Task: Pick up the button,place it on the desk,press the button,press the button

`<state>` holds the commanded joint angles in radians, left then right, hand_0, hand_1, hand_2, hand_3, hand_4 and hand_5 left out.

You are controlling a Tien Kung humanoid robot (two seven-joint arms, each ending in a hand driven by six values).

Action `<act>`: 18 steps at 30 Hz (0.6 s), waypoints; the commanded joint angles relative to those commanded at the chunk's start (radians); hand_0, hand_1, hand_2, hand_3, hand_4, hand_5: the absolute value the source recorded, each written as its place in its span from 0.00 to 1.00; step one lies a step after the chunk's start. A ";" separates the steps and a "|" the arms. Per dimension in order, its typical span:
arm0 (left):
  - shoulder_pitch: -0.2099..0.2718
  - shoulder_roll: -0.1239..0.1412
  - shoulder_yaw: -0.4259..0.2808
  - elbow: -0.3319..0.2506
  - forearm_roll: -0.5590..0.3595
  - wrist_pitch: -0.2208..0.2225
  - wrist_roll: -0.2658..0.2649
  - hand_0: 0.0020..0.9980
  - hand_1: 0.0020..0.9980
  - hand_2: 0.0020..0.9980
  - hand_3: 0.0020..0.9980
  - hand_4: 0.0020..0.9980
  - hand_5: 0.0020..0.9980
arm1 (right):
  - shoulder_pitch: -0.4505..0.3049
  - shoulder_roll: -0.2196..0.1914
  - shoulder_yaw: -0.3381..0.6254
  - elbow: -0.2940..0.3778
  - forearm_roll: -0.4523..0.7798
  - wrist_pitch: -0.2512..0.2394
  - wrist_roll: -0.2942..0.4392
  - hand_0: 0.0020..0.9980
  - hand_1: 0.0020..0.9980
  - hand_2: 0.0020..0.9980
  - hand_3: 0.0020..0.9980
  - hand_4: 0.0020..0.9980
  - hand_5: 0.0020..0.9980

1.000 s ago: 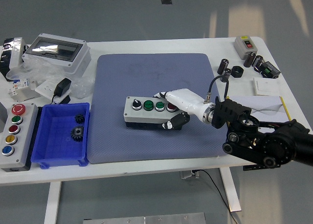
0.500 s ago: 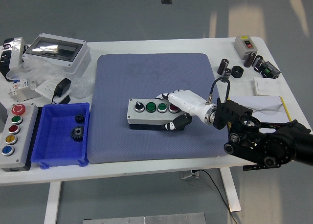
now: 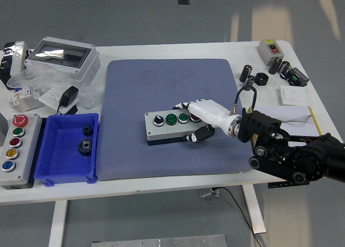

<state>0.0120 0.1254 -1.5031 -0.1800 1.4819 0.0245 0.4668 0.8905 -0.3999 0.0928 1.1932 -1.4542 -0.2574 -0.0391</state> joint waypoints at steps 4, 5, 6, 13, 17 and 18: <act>0.001 -0.002 0.001 0.000 0.001 -0.001 0.001 0.65 0.63 0.59 0.61 0.64 0.25 | 0.000 -0.006 0.017 0.010 0.047 0.020 0.007 0.93 0.87 0.85 0.90 0.41 0.00; 0.001 -0.002 0.000 0.000 0.002 -0.001 0.001 0.65 0.63 0.59 0.61 0.64 0.25 | 0.000 -0.007 0.021 0.011 0.059 0.026 0.009 0.93 0.87 0.85 0.90 0.41 0.00; 0.001 -0.002 -0.001 0.000 0.003 -0.002 0.001 0.65 0.63 0.59 0.61 0.64 0.24 | 0.000 -0.007 0.026 0.013 0.073 0.033 0.011 0.93 0.86 0.84 0.90 0.41 0.00; 0.002 -0.005 -0.004 0.000 0.008 -0.007 0.001 0.65 0.63 0.59 0.61 0.64 0.24 | 0.001 -0.014 0.045 0.027 0.134 0.064 0.020 0.92 0.86 0.84 0.90 0.41 0.00; 0.003 -0.006 -0.006 0.000 0.012 -0.010 0.001 0.65 0.63 0.59 0.61 0.64 0.24 | 0.002 -0.020 0.048 0.031 0.140 0.069 0.021 0.92 0.86 0.84 0.90 0.41 0.00; 0.004 -0.006 -0.005 0.000 0.012 -0.011 0.001 0.65 0.63 0.59 0.61 0.64 0.23 | 0.002 -0.021 0.048 0.031 0.141 0.069 0.022 0.91 0.86 0.84 0.90 0.42 0.00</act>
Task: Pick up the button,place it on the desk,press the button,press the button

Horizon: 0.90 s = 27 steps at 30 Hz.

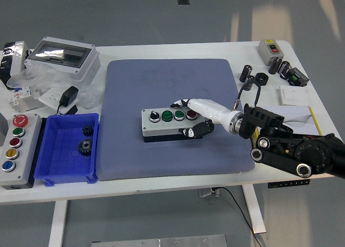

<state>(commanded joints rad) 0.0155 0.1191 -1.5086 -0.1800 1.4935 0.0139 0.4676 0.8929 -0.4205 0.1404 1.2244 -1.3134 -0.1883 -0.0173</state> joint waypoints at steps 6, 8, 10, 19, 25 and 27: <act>0.001 -0.003 0.000 0.000 0.002 -0.003 0.000 0.65 0.63 0.58 0.61 0.64 0.23 | -0.001 -0.008 0.002 0.003 -0.002 0.001 0.001 0.92 0.87 0.85 0.92 0.44 0.00; 0.002 -0.004 0.000 0.000 0.004 -0.004 0.001 0.65 0.63 0.58 0.61 0.64 0.23 | -0.002 -0.013 0.008 0.007 -0.003 0.002 0.001 0.92 0.87 0.85 0.92 0.44 0.00; 0.003 -0.005 -0.001 0.000 0.006 -0.005 0.002 0.65 0.63 0.58 0.61 0.64 0.23 | -0.005 -0.022 0.021 0.019 -0.006 0.004 0.000 0.92 0.87 0.85 0.92 0.44 0.00; 0.006 -0.009 -0.001 0.000 0.003 -0.006 0.002 0.65 0.63 0.58 0.60 0.63 0.21 | -0.046 -0.137 0.201 0.180 0.045 0.045 -0.006 0.92 0.88 0.86 0.93 0.45 0.00; 0.008 -0.011 0.001 0.000 -0.001 -0.005 0.005 0.65 0.63 0.57 0.60 0.63 0.21 | -0.051 -0.234 0.336 0.308 0.104 0.142 -0.151 0.93 0.88 0.86 0.93 0.46 0.00; 0.009 -0.011 0.001 0.000 -0.001 -0.005 0.006 0.65 0.63 0.57 0.60 0.63 0.21 | -0.040 -0.250 0.374 0.341 0.144 0.202 -0.211 0.93 0.88 0.86 0.93 0.46 0.00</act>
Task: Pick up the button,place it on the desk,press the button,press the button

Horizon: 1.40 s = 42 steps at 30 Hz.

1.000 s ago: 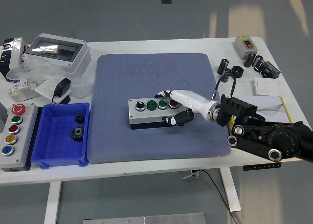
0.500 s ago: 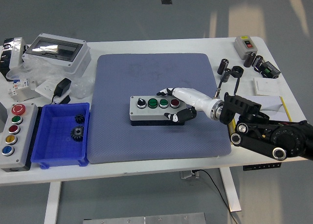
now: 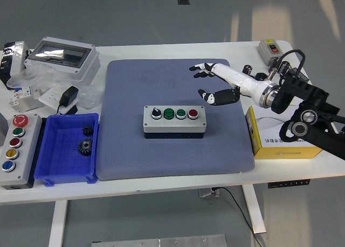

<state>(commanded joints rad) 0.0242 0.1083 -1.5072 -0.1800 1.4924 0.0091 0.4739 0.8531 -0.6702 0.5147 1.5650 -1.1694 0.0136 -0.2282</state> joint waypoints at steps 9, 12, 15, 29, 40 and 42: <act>0.001 0.004 -0.002 -0.001 0.002 -0.002 0.004 0.65 0.63 0.57 0.60 0.62 0.19 | 0.087 -0.012 0.033 0.027 0.229 0.279 -0.233 0.82 0.86 0.85 0.93 0.49 0.00; 0.002 0.004 -0.003 -0.003 0.002 -0.003 0.011 0.65 0.63 0.57 0.60 0.62 0.19 | 0.112 0.002 0.010 0.012 0.285 0.343 -0.276 0.82 0.86 0.85 0.93 0.49 0.00; 0.003 0.006 -0.006 -0.006 0.003 -0.003 0.017 0.65 0.63 0.57 0.60 0.62 0.18 | 0.130 0.022 -0.013 -0.011 0.297 0.360 -0.293 0.07 0.19 0.35 0.92 0.31 0.05; 0.003 0.008 -0.010 -0.007 0.007 -0.006 0.021 0.65 0.63 0.56 0.60 0.61 0.17 | 0.169 0.136 -0.117 -0.129 0.258 0.306 -0.310 0.04 0.13 0.25 0.92 0.26 0.02; 0.000 0.009 -0.013 -0.007 0.010 -0.009 0.020 0.65 0.63 0.56 0.60 0.62 0.17 | 0.177 0.166 -0.167 -0.154 0.261 0.288 -0.306 0.04 0.12 0.22 0.90 0.26 0.01; -0.001 0.009 -0.014 -0.006 0.010 -0.009 0.019 0.65 0.63 0.56 0.60 0.62 0.17 | 0.177 0.169 -0.177 -0.161 0.264 0.284 -0.304 0.04 0.12 0.22 0.90 0.26 0.01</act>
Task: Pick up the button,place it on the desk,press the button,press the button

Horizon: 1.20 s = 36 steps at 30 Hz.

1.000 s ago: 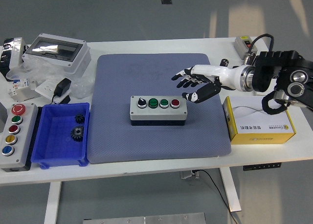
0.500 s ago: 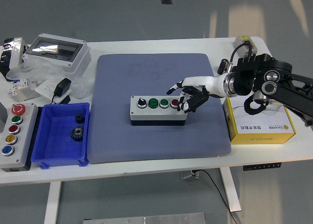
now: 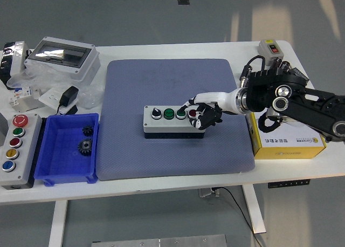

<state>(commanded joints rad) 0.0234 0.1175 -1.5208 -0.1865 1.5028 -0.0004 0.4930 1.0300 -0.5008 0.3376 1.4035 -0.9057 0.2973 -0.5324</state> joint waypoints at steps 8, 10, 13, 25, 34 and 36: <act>-0.002 0.000 0.002 0.002 -0.005 -0.002 -0.008 0.65 0.63 0.56 0.60 0.62 0.17 | 0.002 0.021 -0.054 -0.038 0.014 -0.025 0.014 0.04 0.11 0.22 0.86 0.26 0.01; -0.002 -0.001 0.002 0.002 -0.006 -0.002 -0.009 0.65 0.63 0.56 0.60 0.62 0.17 | 0.002 0.023 -0.060 -0.038 0.014 -0.034 0.018 0.04 0.11 0.22 0.86 0.26 0.01; -0.002 -0.001 0.000 0.002 -0.005 0.000 -0.009 0.65 0.63 0.56 0.60 0.62 0.17 | -0.003 0.017 -0.038 -0.028 0.018 -0.042 0.029 0.04 0.11 0.22 0.86 0.26 0.01; 0.007 -0.009 0.000 0.001 -0.001 -0.003 -0.005 0.65 0.63 0.55 0.60 0.62 0.17 | -0.191 -0.068 0.318 0.142 -0.085 0.098 0.017 0.04 0.11 0.21 0.84 0.30 0.00; 0.009 -0.028 0.009 0.006 -0.004 -0.005 -0.027 0.64 0.63 0.55 0.60 0.61 0.17 | -0.468 0.121 0.672 0.165 -0.401 -0.188 0.237 0.03 0.10 0.21 0.82 0.27 0.05; 0.008 -0.029 0.008 0.006 0.000 -0.006 -0.031 0.64 0.63 0.55 0.60 0.61 0.17 | -0.531 0.166 0.744 0.170 -0.445 -0.266 0.314 0.03 0.10 0.21 0.82 0.27 0.05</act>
<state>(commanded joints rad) 0.0312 0.0882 -1.5127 -0.1802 1.5029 -0.0064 0.4618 0.4990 -0.3351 1.0816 1.5740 -1.3504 0.0313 -0.2183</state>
